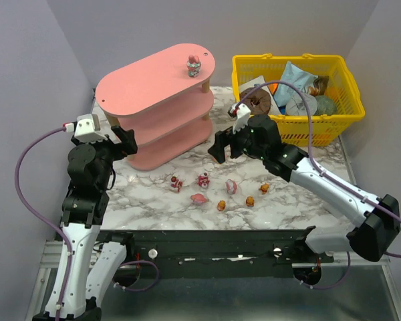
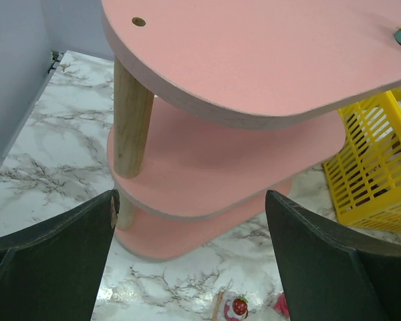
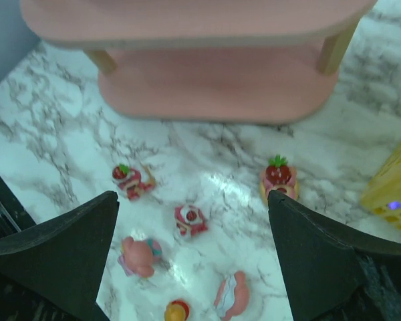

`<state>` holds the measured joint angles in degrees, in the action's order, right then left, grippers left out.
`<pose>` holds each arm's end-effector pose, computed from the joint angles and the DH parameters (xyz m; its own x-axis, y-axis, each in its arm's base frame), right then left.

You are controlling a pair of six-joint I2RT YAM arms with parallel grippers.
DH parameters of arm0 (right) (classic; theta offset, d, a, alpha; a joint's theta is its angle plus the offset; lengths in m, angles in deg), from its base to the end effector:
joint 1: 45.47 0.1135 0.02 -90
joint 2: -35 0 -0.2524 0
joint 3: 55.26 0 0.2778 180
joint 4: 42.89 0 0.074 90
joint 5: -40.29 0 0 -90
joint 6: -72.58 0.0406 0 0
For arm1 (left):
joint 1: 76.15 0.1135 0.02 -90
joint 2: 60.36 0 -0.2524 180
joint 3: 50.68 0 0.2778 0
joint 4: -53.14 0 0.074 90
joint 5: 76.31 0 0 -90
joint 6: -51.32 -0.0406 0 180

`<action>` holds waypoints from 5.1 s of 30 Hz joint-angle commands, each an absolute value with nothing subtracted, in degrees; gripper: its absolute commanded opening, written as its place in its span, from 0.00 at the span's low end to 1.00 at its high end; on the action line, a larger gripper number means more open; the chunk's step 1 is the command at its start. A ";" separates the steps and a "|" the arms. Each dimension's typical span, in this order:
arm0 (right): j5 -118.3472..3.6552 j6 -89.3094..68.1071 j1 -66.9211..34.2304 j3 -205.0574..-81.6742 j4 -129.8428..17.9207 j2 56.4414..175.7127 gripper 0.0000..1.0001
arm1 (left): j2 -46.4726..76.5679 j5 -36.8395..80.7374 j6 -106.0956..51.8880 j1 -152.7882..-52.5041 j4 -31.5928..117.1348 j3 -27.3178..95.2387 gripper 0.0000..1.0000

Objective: Place and organize the plastic toys onto the shelf

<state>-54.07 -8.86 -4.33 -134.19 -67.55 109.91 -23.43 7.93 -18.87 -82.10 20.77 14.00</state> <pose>0.2529 0.2251 0.3363 -0.3681 -0.1245 -0.9214 -0.6622 0.7308 0.1658 0.1776 -0.0144 0.3853 -0.0766 -0.3310 -0.9405 -0.0237 0.9436 -0.3302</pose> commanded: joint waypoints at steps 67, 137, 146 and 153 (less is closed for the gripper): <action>-16.22 45.34 24.40 -128.03 -69.78 138.27 0.71 | -21.69 13.42 -15.83 -81.86 21.77 11.19 0.99; -50.06 -20.49 4.45 -206.69 -89.82 149.78 0.33 | -20.19 13.16 -16.71 -77.29 21.16 11.98 0.99; -47.95 -20.40 4.01 -206.77 -87.80 151.27 0.33 | -20.37 12.98 -16.71 -77.20 21.07 11.89 0.99; -48.21 -20.40 3.66 -206.86 -86.92 152.24 0.34 | -20.37 12.90 -16.62 -77.11 21.07 11.89 0.99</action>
<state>-49.37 -19.63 3.98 -205.40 -89.54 150.63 -20.00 12.26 -16.36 -77.69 20.90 11.88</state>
